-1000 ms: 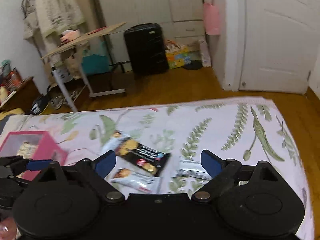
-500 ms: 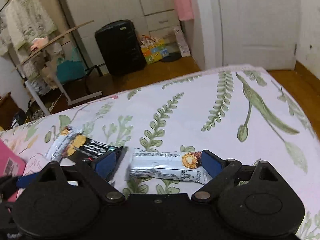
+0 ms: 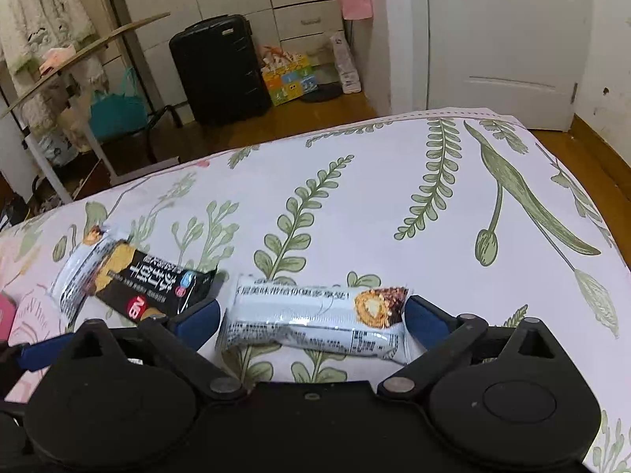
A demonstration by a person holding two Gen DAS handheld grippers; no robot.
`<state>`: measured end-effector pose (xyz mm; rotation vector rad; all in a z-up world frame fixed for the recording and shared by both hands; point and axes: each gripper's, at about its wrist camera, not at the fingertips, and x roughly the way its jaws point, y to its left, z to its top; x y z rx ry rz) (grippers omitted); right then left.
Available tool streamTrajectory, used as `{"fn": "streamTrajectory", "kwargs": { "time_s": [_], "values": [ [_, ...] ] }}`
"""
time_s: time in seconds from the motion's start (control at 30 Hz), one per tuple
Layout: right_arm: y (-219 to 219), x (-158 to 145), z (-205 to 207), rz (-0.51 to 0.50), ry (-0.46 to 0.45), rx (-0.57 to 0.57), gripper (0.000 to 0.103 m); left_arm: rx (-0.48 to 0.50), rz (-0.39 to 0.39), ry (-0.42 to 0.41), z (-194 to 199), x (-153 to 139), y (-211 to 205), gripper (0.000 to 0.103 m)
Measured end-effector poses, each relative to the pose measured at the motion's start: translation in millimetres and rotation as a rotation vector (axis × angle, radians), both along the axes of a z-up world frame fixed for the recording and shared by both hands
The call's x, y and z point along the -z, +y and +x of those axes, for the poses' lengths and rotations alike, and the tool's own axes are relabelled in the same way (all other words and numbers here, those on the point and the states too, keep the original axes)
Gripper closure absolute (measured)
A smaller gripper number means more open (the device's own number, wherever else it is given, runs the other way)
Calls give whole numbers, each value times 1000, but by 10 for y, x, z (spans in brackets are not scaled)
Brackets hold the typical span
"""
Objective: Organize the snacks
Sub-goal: 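Grasp the white gold-ended bar with the right gripper while the left gripper grasps a white brown-pictured bar, then carry both white bars over the pink box and open both grippers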
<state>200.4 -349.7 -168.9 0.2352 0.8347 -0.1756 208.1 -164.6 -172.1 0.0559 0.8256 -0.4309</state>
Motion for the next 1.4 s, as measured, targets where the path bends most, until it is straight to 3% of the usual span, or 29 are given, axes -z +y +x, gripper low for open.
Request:
{"fn": "streamTrajectory", "kwargs": {
  "time_s": [0.13, 0.27, 0.57, 0.8, 1.07, 1.17, 1.4],
  "values": [
    [51, -38, -33, -62, 4, -14, 13, -6, -1, 23, 26, -45, 40, 23],
    [83, -127, -167, -93, -19, -21, 15, 19, -15, 68, 40, -101, 113, 26],
    [280, -328, -544, -129, -61, -55, 15, 45, -47, 128, -163, -392, 413, 27],
    [631, -410, -780, -191, -20, -124, 15, 30, -57, 214, -405, -575, 776, 27],
    [875, -543, -1051, -117, 48, -157, 15, 43, -61, 251, -766, -827, 1179, 27],
    [989, -634, -1150, -90, 56, -213, 15, 39, -70, 271, -873, -921, 1339, 27],
    [1311, -925, -1354, -87, 66, -345, 15, 67, -9, 256, -1143, -1151, 1629, 27]
  ]
}}
